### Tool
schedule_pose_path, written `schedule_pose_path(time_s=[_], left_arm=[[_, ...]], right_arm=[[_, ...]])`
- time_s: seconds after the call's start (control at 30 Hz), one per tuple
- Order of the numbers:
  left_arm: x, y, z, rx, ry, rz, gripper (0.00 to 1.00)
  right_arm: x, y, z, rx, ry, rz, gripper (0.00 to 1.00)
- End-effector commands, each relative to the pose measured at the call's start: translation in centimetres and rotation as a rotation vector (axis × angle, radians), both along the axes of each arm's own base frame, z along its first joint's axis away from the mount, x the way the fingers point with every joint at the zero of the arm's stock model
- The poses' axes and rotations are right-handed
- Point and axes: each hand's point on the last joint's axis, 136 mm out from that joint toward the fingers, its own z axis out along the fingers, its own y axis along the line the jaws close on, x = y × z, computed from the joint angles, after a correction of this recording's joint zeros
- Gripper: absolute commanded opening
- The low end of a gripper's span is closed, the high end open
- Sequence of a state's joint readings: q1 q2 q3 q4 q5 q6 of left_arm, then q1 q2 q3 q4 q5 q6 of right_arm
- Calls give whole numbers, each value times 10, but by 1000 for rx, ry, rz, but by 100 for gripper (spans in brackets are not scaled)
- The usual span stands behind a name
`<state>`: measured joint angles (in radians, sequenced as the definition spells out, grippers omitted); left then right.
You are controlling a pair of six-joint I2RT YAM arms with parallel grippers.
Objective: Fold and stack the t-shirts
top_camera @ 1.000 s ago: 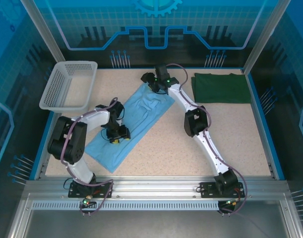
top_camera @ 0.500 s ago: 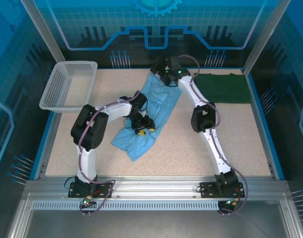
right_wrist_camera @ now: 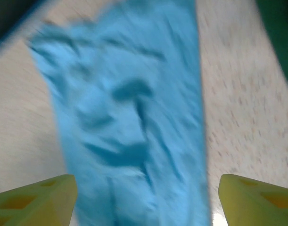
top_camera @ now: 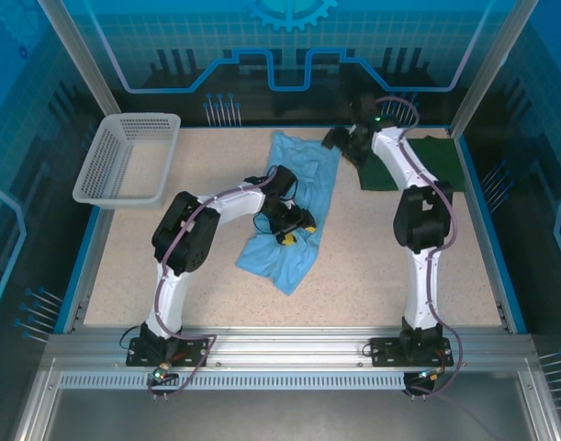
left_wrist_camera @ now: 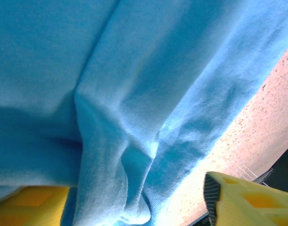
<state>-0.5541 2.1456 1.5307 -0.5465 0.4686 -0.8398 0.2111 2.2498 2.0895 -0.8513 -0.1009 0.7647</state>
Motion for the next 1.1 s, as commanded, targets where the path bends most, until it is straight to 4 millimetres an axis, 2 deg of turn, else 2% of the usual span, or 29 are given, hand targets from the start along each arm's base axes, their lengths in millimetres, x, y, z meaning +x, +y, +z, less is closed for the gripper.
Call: schedule_pose_path(time_s=[0.0, 0.1, 0.2, 0.3, 0.4, 0.47, 0.53, 0.73, 0.87, 1.07], left_arm=[[0, 3, 22, 13, -22, 22, 74], [2, 15, 52, 33, -108, 5, 83], [7, 42, 81, 53, -178, 22, 85], [12, 76, 89, 67, -199, 68, 82], [10, 104, 69, 94, -159, 103, 68], [3, 117, 50, 133, -130, 99, 64], [-8, 121, 34, 130, -87, 92, 60], [-50, 129, -10, 93, 57, 150, 54], [-71, 127, -24, 37, 120, 195, 54], [-102, 124, -25, -35, 182, 242, 54]], right_arm=[[-32, 16, -37, -46, 121, 78, 80], [-43, 24, -44, -48, 143, 98, 80], [-63, 33, -54, -41, 181, 114, 80], [-79, 34, -72, -59, 242, 117, 75], [-78, 32, -88, -84, 277, 119, 70], [-71, 36, -93, -101, 274, 136, 69], [-65, 43, -106, -121, 277, 166, 68], [-47, 79, -115, -137, 220, 257, 67], [-40, 112, -121, -98, 190, 317, 65], [-34, 162, -123, -68, 126, 425, 68]])
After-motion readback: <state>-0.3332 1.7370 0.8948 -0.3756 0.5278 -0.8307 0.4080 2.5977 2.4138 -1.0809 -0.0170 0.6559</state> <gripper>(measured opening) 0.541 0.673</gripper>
